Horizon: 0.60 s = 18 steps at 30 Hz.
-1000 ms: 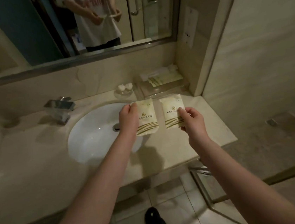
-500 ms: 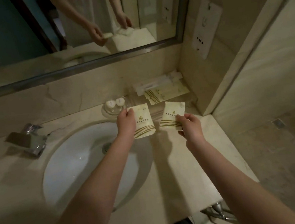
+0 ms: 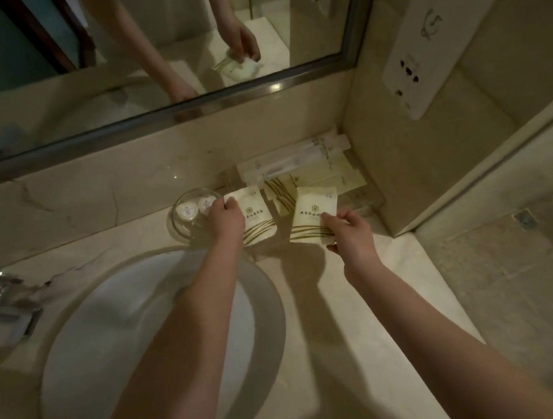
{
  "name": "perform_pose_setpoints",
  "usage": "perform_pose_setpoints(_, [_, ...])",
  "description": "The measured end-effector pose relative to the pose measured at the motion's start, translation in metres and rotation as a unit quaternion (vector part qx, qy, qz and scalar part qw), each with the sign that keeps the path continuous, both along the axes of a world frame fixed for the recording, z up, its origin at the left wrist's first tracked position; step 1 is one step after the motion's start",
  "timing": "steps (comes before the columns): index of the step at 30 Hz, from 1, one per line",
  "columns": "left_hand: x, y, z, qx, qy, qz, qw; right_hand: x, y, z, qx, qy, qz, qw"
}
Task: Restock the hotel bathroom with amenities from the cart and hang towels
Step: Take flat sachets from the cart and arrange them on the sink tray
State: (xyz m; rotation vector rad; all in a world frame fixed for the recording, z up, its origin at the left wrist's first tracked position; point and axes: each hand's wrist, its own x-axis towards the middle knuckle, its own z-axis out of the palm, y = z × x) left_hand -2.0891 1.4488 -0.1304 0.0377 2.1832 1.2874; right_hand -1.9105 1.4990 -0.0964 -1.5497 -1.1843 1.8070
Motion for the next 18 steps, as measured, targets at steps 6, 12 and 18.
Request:
perform_pose_setpoints(6, [-0.005,0.014,-0.01,0.002,0.079,-0.023,0.997,0.0,0.005,-0.008,0.009,-0.007,-0.022,1.0])
perform_pose_setpoints(12, [-0.005,0.019,-0.009,-0.042,0.125,-0.048,0.99,0.002,0.001,-0.013,0.006,-0.008,-0.038,0.999])
perform_pose_setpoints(18, [0.0,0.006,-0.008,-0.092,0.243,-0.089,0.961,0.008,0.002,-0.015,-0.001,-0.01,-0.065,0.998])
